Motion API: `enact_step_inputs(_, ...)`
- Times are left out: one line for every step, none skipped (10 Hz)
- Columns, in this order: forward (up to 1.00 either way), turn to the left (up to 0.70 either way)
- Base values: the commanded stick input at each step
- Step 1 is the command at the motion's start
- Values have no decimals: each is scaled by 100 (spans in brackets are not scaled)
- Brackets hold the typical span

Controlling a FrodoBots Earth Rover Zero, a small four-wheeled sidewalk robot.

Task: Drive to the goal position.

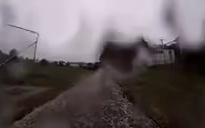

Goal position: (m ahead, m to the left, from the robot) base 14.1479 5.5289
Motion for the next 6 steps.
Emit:
enact_step_inputs(70, 0)
enact_step_inputs(70, 0)
enact_step_inputs(70, 0)
enact_step_inputs(70, 0)
enact_step_inputs(70, 0)
enact_step_inputs(70, 0)
